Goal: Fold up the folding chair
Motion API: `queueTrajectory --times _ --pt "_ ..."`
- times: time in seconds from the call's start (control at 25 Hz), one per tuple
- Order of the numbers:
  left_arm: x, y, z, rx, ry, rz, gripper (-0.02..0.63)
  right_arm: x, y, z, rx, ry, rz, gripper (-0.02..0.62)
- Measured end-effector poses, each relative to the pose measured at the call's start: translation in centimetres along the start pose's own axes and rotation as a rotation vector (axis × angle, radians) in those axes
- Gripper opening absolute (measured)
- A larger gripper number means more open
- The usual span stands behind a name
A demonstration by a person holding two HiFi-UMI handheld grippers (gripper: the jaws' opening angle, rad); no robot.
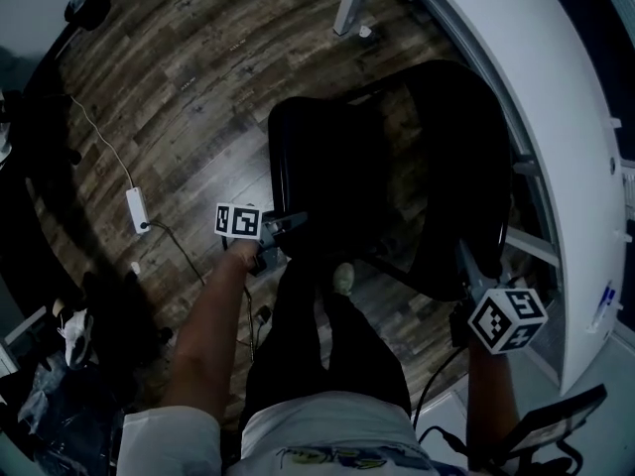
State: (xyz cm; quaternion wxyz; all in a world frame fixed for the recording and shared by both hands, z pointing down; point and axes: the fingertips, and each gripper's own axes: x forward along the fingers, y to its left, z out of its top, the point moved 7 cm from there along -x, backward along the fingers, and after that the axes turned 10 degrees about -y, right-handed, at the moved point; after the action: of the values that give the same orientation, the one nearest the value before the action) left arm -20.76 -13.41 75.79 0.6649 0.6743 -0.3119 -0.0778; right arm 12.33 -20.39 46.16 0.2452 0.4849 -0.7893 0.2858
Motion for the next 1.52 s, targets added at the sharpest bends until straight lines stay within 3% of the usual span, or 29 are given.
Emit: queueTrajectory --times 0.48,1.52 --pt "2.3 -5.2 -0.6 0.014 0.021 0.034 0.13 -1.3 3.0 1.2 -0.066 -0.018 -0.041 0.067" --pt "7.0 -11.9 -1.9 0.062 0.039 0.284 0.129 -1.9 7.5 1.6 -0.135 -0.036 -0.097 0.067"
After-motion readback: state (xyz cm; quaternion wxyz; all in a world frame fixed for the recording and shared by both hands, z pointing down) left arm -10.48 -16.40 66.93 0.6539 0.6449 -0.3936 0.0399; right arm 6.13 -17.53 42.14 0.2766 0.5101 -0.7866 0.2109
